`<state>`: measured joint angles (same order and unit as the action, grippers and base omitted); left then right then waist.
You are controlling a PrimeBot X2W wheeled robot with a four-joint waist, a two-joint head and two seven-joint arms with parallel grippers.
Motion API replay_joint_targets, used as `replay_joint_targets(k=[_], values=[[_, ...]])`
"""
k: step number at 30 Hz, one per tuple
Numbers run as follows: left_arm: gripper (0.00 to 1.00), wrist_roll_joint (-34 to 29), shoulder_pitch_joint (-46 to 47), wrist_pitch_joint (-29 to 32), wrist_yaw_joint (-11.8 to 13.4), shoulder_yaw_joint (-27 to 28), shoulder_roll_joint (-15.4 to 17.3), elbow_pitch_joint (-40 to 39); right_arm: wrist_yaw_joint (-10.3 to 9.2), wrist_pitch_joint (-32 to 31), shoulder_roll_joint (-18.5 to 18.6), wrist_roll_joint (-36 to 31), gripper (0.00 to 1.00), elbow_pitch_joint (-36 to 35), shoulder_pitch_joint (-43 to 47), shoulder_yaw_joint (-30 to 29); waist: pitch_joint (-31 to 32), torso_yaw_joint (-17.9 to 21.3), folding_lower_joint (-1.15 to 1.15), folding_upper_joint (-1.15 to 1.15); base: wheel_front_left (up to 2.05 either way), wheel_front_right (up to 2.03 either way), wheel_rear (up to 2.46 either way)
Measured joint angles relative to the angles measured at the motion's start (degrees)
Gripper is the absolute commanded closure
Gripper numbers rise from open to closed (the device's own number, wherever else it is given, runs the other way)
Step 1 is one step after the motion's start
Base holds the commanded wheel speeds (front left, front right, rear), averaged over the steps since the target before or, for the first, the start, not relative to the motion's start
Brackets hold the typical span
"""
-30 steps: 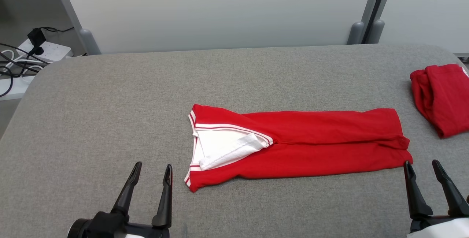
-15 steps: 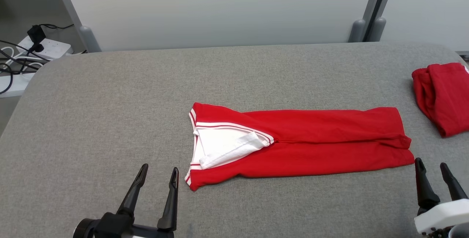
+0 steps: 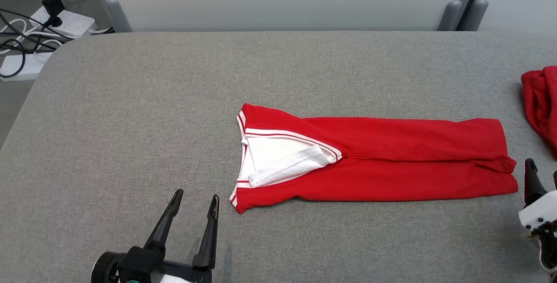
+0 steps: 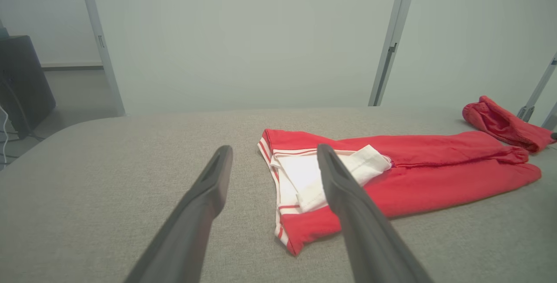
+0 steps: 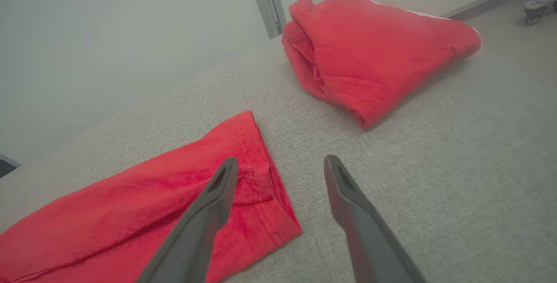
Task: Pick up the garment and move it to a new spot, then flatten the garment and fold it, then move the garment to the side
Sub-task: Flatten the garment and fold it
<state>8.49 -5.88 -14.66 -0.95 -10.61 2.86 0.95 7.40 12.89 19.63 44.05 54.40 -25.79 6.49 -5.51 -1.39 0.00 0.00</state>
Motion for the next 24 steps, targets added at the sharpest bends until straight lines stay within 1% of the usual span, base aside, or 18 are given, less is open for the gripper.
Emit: replay_joint_targets(k=[3, 8, 16, 24], values=[[0.00, -0.01, 2.04, 0.00, 0.01, -0.48, -0.03, -0.16, 0.00, -0.56, 0.12, 1.81, 0.00, 2.34, -2.89, 0.58, -1.59, -0.50, 0.00, 0.00, 0.00, 0.00, 0.00], [0.00, -0.82, 3.77, 0.00, 0.08, -1.18, -0.04, -0.16, 0.00, -1.30, 0.36, 5.54, 0.00, 3.50, -5.89, 2.27, -4.38, -1.16, 0.00, 0.00, 0.00, 0.00, 0.00], [0.00, -1.38, 5.31, -0.01, 0.10, -1.21, -0.07, -0.44, 0.00, -2.54, 0.71, 8.71, 0.00, 5.92, -7.23, 5.35, -7.30, -1.73, 0.00, 0.00, 0.00, 0.00, 0.00], [0.00, -1.46, 5.36, -0.01, 0.59, -1.44, -0.08, -0.55, 0.01, -4.10, 0.75, 12.19, 0.00, 8.55, -8.22, 6.88, -7.97, -1.50, 0.00, 0.00, 0.00, 0.00, 0.00]])
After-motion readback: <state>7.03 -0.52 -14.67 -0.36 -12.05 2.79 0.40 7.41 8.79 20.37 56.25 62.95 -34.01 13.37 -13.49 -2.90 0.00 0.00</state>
